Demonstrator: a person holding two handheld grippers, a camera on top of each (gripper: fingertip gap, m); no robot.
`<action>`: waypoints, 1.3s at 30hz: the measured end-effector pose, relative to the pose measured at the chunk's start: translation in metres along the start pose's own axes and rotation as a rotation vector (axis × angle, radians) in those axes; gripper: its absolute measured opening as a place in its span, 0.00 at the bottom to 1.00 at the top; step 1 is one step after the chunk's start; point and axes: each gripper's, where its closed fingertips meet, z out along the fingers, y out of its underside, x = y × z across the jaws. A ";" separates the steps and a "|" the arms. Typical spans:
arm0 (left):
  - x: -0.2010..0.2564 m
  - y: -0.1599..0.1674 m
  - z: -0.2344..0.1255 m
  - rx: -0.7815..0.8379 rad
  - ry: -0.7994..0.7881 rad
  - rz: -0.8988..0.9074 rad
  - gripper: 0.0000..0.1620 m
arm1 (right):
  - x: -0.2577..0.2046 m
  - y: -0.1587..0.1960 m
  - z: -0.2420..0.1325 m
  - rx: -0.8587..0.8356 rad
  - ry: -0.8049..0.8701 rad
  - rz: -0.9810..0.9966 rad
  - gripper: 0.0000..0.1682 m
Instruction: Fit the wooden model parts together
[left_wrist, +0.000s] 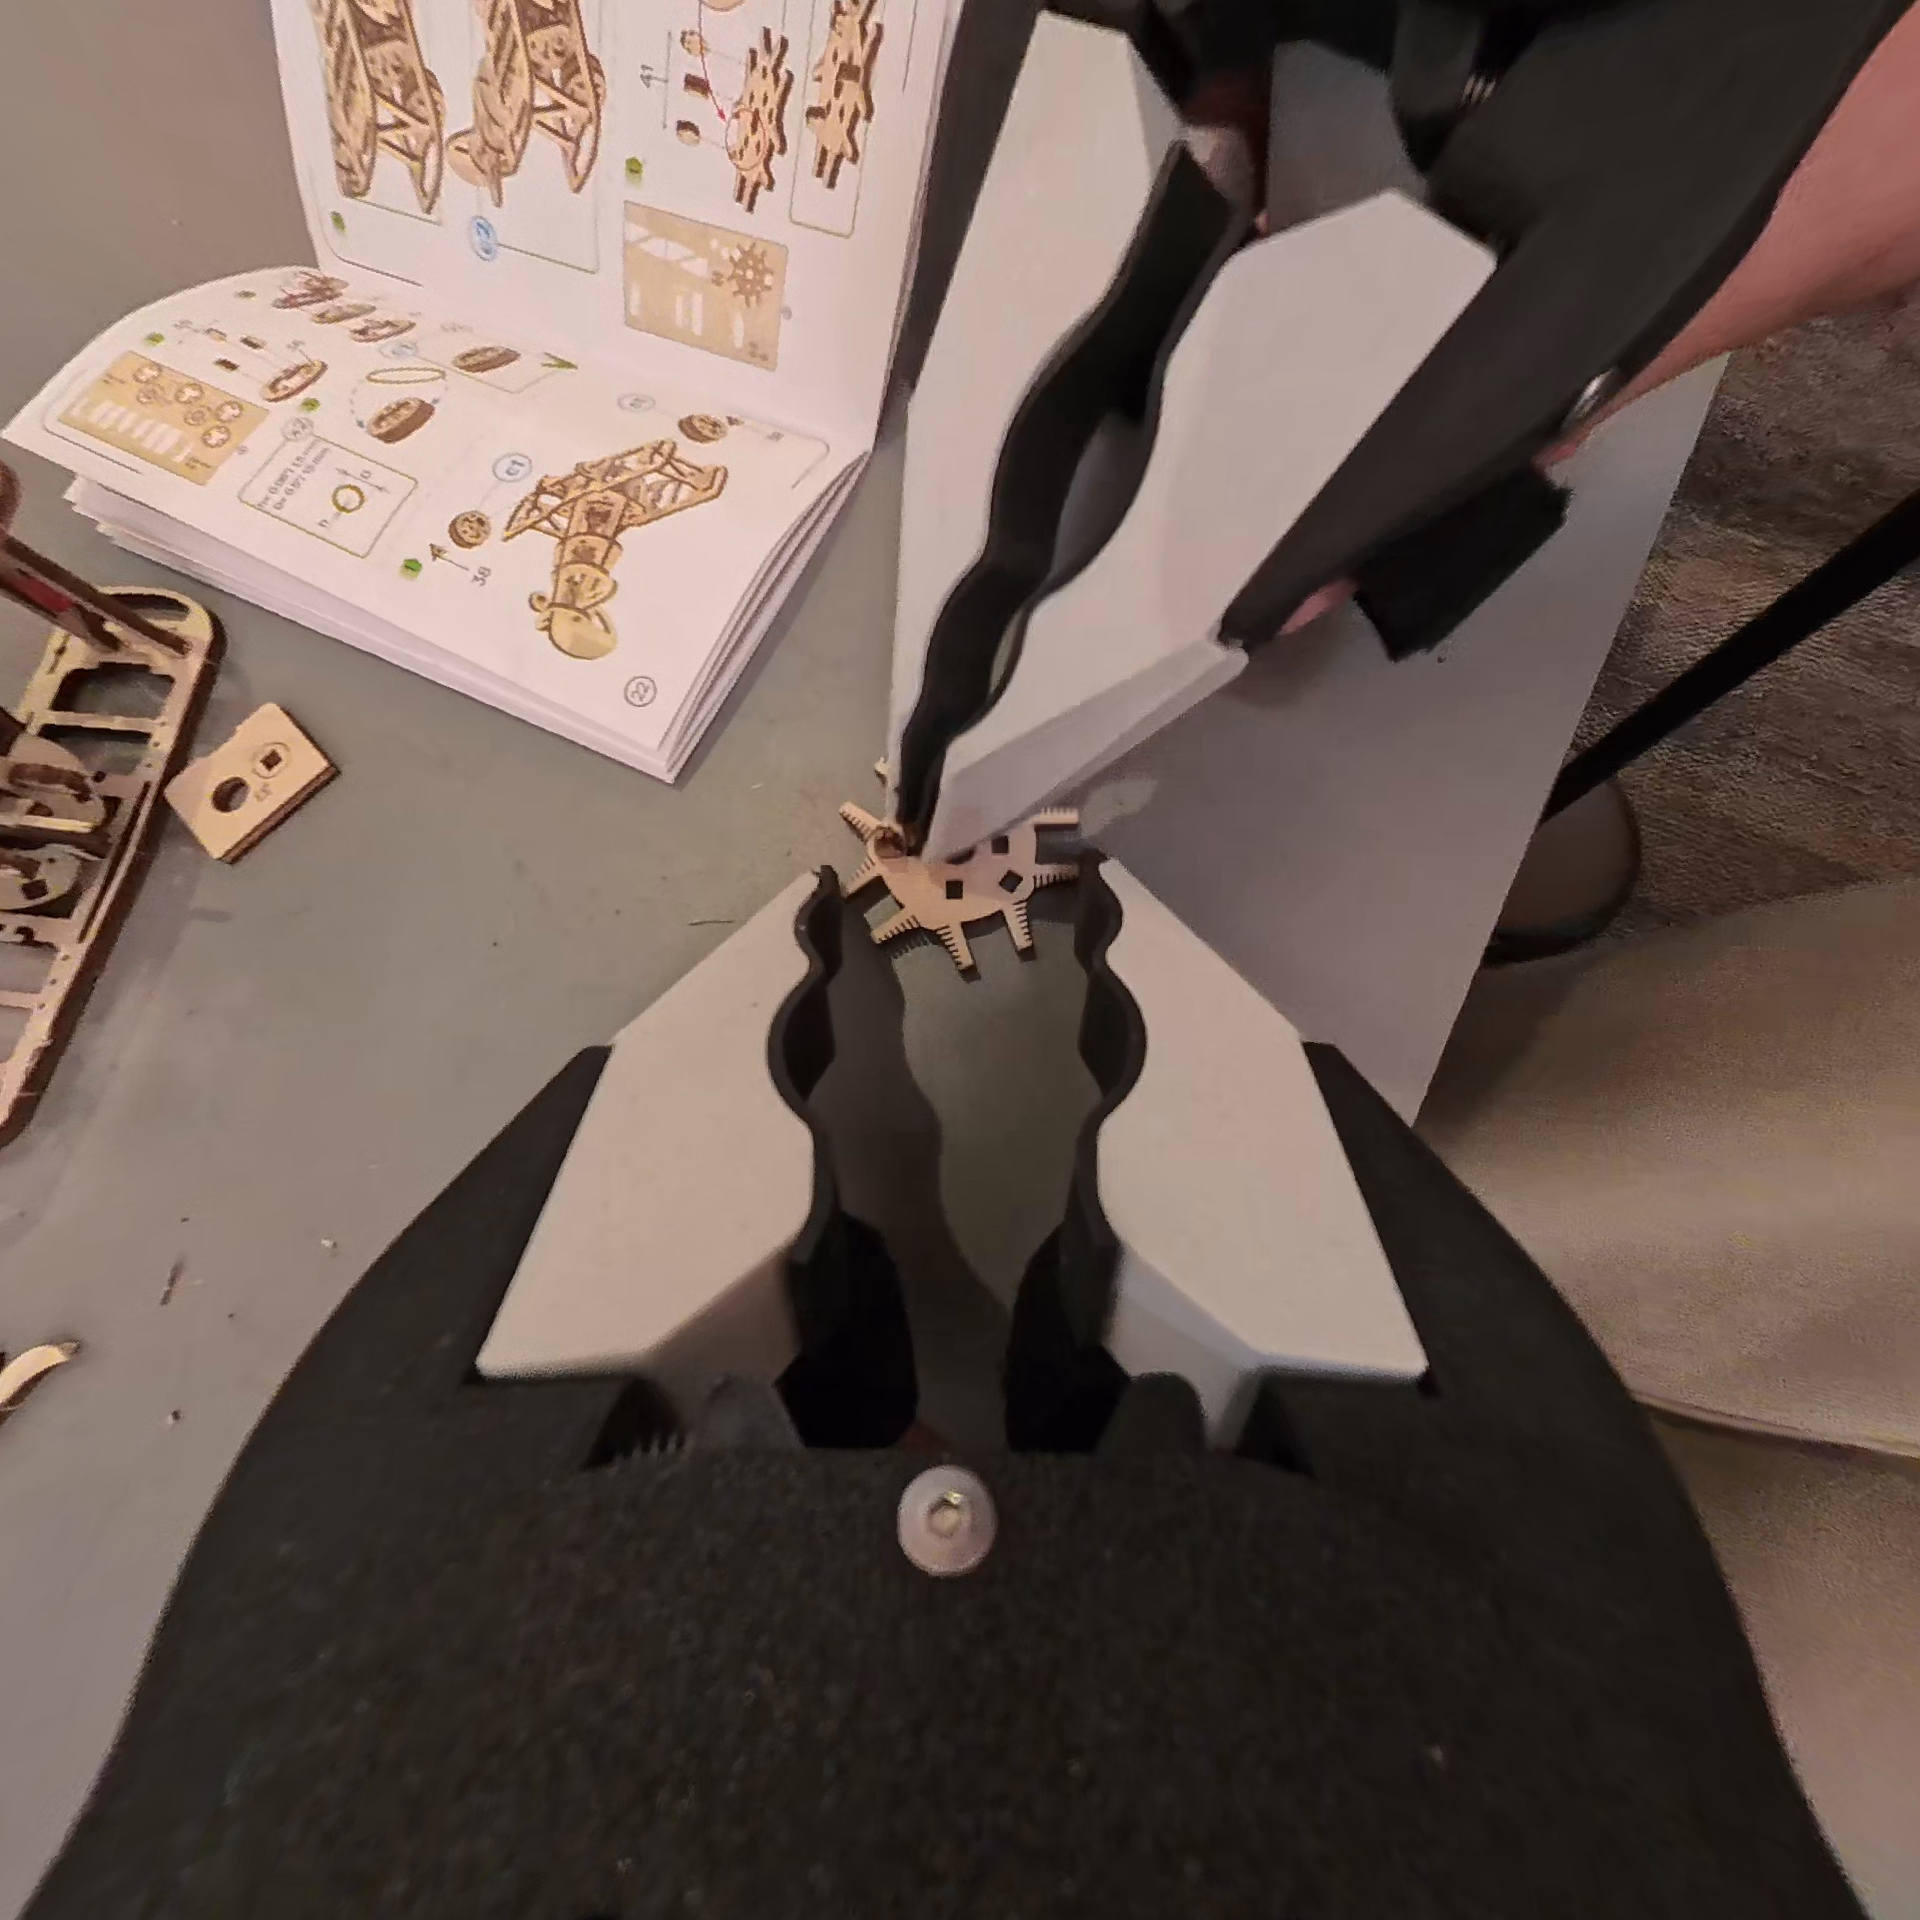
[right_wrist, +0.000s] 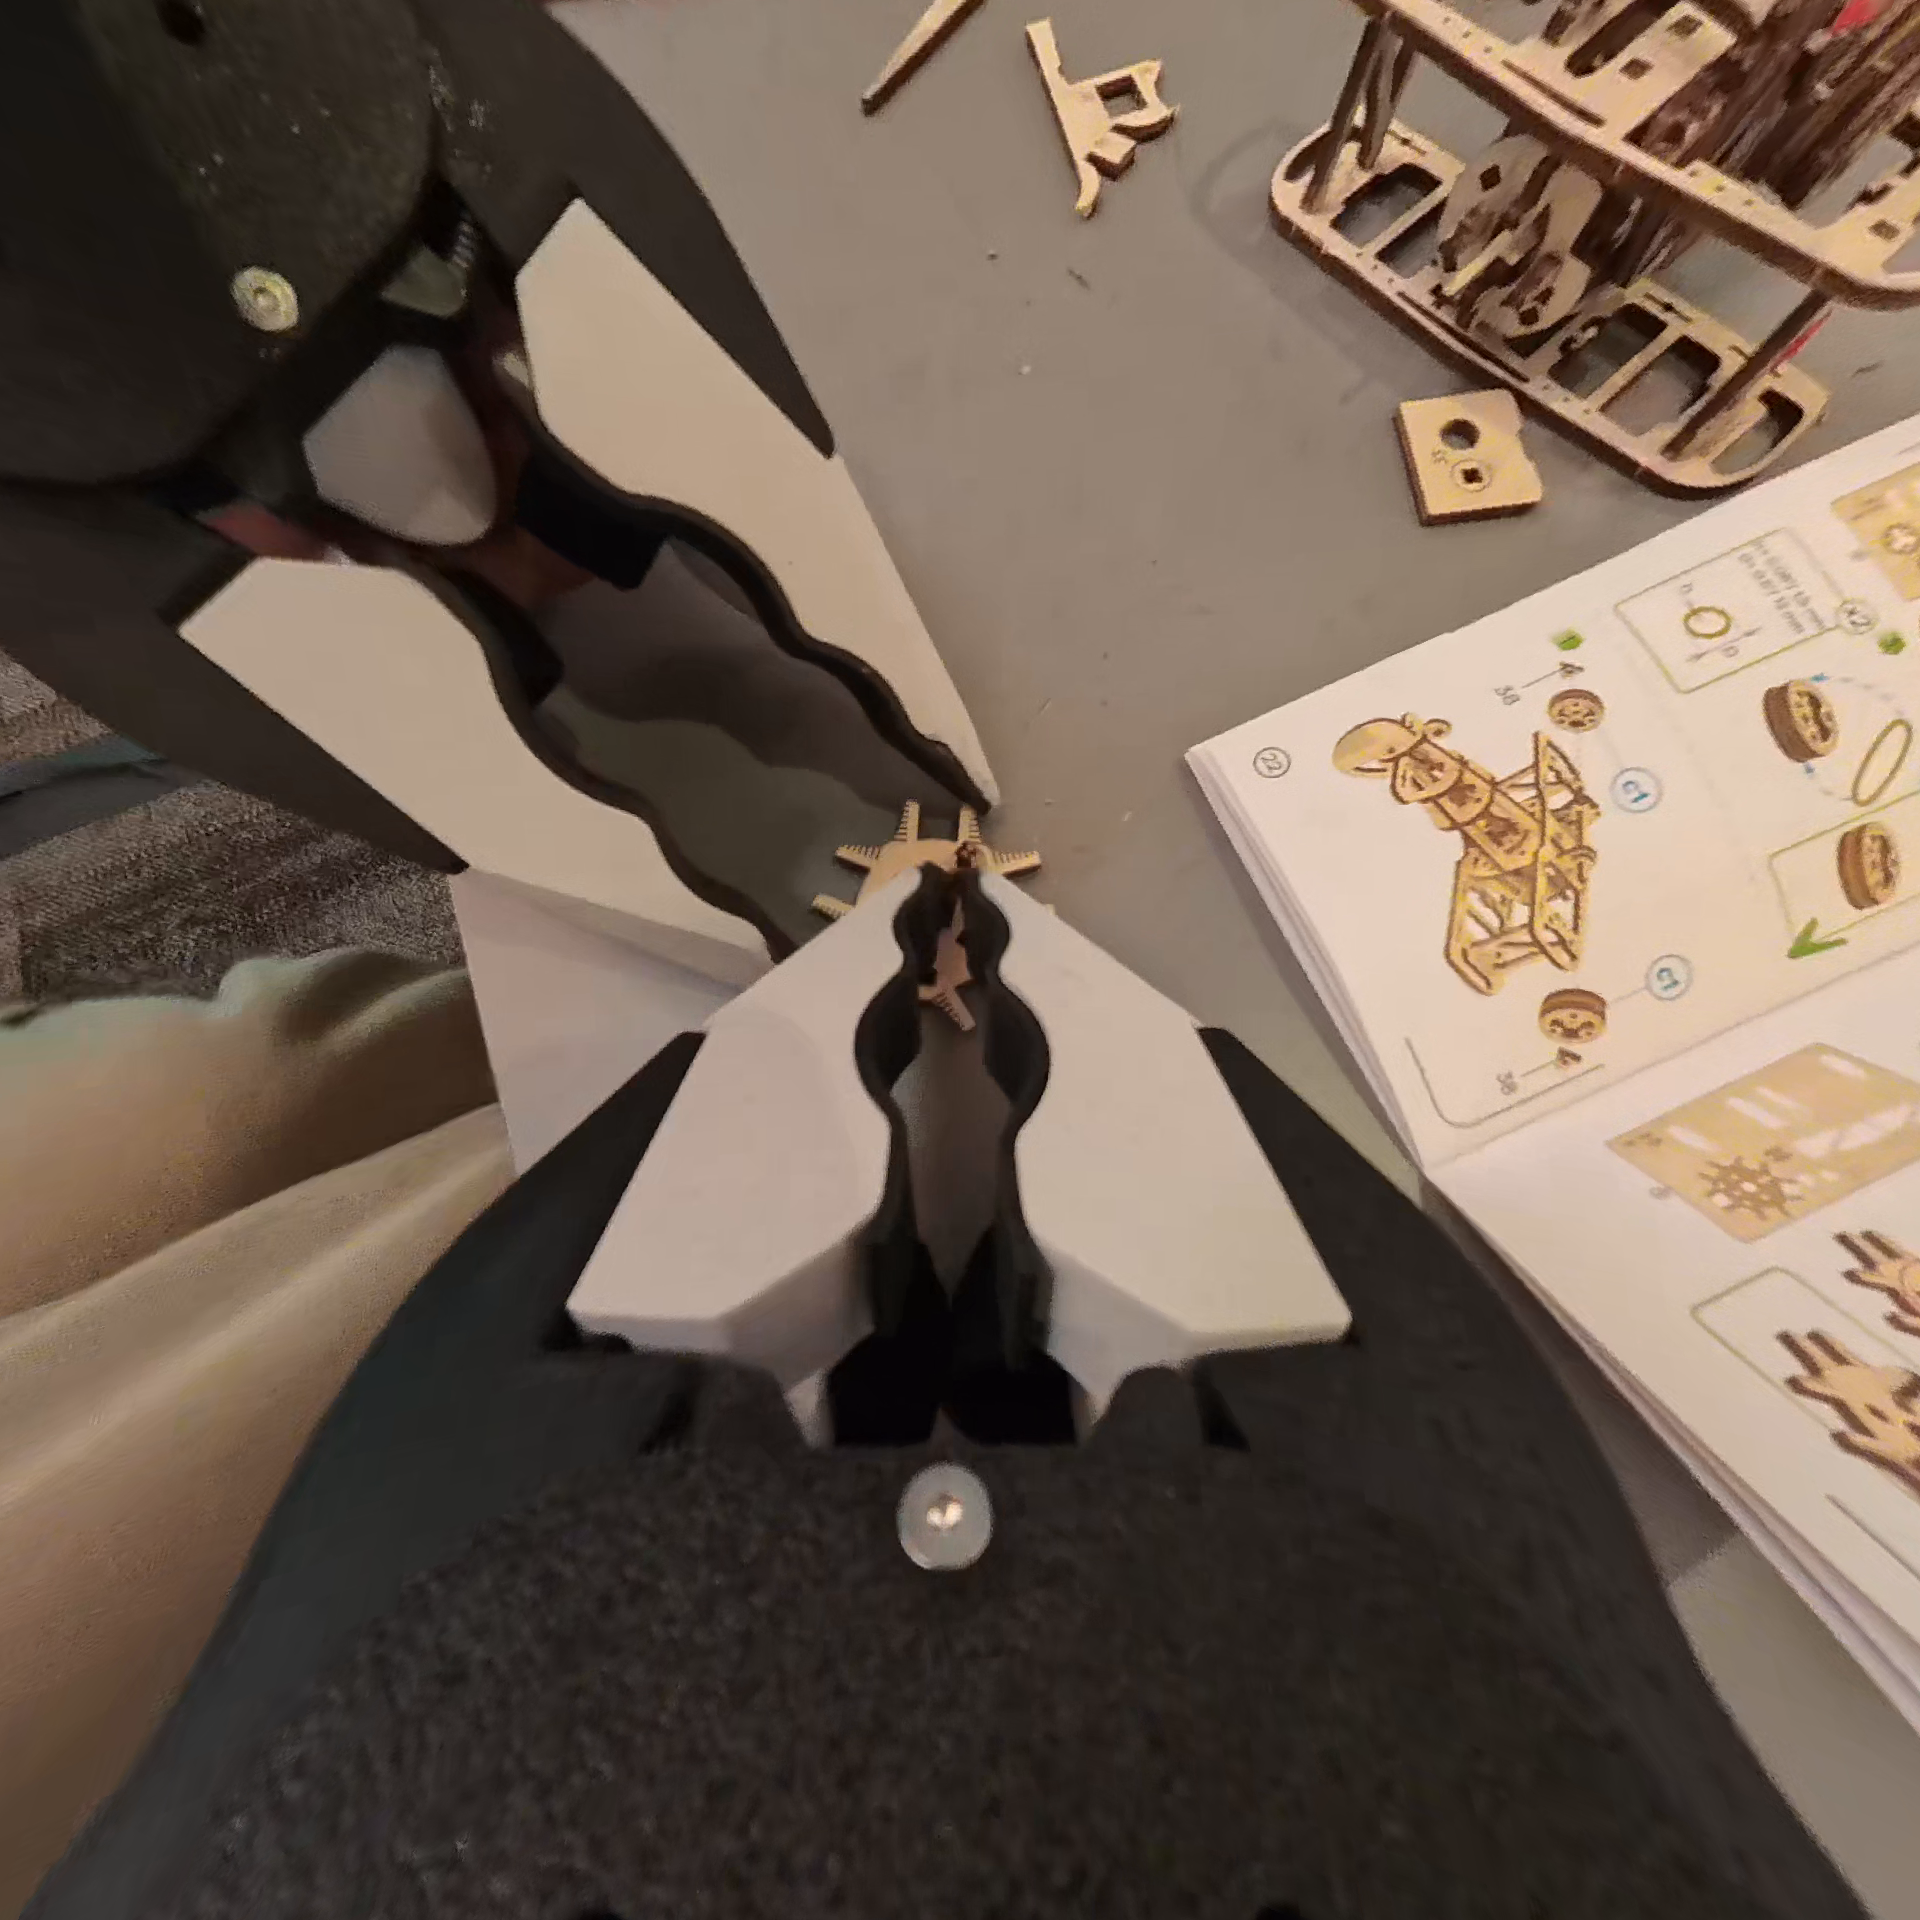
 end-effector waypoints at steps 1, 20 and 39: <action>0.000 0.000 0.000 -0.002 -0.004 -0.011 0.27 | 0.002 -0.001 -0.003 0.013 0.000 0.017 0.02; 0.017 -0.063 -0.064 0.650 -0.403 -0.047 0.19 | -0.030 -0.057 -0.072 0.432 -0.586 0.549 0.02; -0.001 -0.095 -0.071 0.695 -0.566 -0.022 0.18 | -0.006 -0.076 -0.073 0.647 -0.638 0.578 0.02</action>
